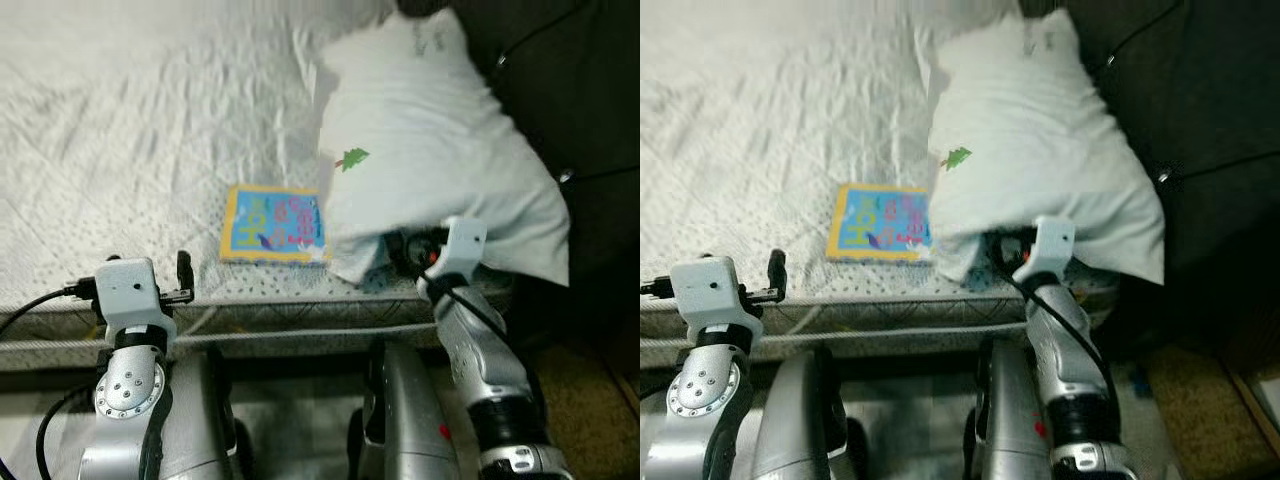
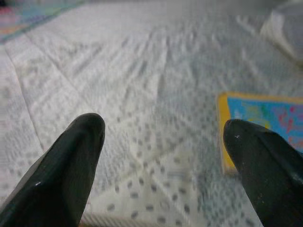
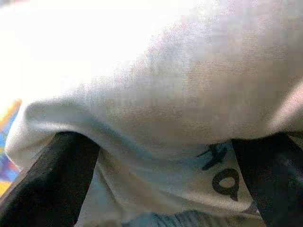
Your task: Clean up the room
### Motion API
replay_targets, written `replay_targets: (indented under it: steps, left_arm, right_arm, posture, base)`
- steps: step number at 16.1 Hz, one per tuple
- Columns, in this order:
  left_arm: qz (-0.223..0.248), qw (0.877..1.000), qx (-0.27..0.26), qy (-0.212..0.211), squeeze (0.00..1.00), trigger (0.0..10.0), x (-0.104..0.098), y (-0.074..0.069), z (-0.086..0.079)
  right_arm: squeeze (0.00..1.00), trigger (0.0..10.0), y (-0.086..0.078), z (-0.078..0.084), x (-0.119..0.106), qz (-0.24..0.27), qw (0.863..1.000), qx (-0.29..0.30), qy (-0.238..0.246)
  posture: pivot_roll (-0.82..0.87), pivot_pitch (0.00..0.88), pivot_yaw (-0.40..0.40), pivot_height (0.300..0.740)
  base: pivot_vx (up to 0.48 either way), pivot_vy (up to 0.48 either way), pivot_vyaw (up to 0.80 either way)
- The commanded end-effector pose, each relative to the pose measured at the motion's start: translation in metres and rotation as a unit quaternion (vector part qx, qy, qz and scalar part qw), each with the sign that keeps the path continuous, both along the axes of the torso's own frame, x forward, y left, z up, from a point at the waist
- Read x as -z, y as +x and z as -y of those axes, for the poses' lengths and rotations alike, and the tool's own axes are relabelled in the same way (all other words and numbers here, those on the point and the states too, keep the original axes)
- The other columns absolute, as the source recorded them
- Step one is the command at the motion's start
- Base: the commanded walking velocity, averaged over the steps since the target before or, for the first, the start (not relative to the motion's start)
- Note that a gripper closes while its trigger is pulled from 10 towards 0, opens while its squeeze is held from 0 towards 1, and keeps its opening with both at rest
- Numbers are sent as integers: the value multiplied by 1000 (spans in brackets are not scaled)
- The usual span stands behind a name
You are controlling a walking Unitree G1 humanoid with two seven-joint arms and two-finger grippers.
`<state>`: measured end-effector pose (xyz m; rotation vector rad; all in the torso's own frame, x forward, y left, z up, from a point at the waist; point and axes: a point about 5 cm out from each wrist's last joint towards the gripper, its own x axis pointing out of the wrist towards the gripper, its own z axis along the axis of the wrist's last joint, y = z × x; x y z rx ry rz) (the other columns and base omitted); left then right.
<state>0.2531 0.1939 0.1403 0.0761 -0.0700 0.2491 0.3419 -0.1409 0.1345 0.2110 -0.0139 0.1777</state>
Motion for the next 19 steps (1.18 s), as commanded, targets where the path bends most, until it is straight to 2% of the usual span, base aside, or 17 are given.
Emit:
replay_targets:
  steps: [1, 3, 5, 7, 10, 13, 19]
  left_arm:
    - [10, 1000, -4, 7, 0, 10000, -3, 1, -5]
    - [16, 1000, -6, 11, 0, 10000, -5, 5, -9]
    - [20, 1000, -6, 13, 0, 10000, -6, 9, -10]
    - [21, 1000, -2, 8, 0, 10000, -6, 14, -8]
    - [21, 1000, -4, 4, 0, 10000, -5, 16, -9]
    - [33, 999, -2, 5, 0, 10000, -11, 18, -10]
    - [54, 998, -8, -10, 0, 10000, -14, 14, -5]
  right_arm:
    - [0, 10000, 9, -4, -30, 58, 998, -1, 11]
    - [0, 10000, 9, 0, -34, 71, 997, 6, 17]
    - [0, 10000, 8, 4, -30, 71, 997, 12, 5]
    - [0, 10000, 1, 9, -13, 52, 998, 11, -22]
    - [0, 10000, -5, 13, 1, 32, 999, 17, -40]
    - [0, 10000, -6, 17, -6, 49, 998, 33, -31]
    - [0, 10000, 3, 7, -26, 78, 997, 17, -19]
  posture:
    - [80, 32, -35, 528]
    - [83, 8, -29, 533]
    - [84, 0, -27, 557]
    - [82, 0, -25, 580]
    - [77, 0, -16, 585]
    - [74, 0, -9, 609]
    - [78, 0, -33, 686]
  base:
    - [0, 0, 0]
    - [0, 0, 0]
    - [0, 0, 0]
    - [0, 0, 0]
    - [0, 0, 0]
    - [0, 0, 0]
    - [0, 0, 0]
